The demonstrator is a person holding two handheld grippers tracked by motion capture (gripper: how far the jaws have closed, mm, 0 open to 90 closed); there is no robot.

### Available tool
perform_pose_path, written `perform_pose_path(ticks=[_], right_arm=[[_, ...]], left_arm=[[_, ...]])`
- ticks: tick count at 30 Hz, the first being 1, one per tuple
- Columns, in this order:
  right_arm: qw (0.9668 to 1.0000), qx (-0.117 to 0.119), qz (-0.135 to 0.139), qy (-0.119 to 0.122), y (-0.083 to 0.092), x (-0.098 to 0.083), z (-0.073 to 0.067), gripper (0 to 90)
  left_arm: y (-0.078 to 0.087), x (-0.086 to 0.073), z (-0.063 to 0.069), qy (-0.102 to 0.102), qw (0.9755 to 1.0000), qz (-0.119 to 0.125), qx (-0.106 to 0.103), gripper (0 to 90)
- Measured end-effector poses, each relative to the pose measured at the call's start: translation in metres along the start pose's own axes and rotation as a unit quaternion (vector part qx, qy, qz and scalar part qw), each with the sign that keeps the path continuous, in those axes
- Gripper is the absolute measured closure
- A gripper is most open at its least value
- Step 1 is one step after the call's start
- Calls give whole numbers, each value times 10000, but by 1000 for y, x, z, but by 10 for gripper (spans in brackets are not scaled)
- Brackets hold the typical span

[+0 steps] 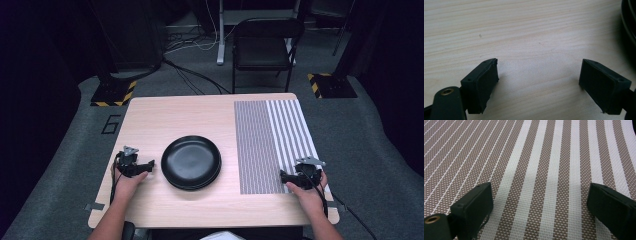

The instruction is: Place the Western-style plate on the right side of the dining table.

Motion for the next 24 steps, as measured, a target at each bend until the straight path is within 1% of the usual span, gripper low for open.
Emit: perform_pose_path(ticks=[18,22,24], right_arm=[[10000,-3,1,0,0,0,0,59],[10000,4,11,6,0,0,0,62],[10000,5,10,7,0,0,0,62]], left_arm=[[0,0,1,54,10000,-27,29,148],[0,0,0,68,10000,6,49,161],[1,0,-1,54,10000,-20,41,172]])
Point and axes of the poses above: each handheld gripper's, and its own axes: y roughly backward along the jaws, x roughly out of its top, z roughly to its right, the point moved 8 cm from there along -y, roughly forward along the jaws, and after that the axes turned 7 degrees about -x, right-handed, at the moved point
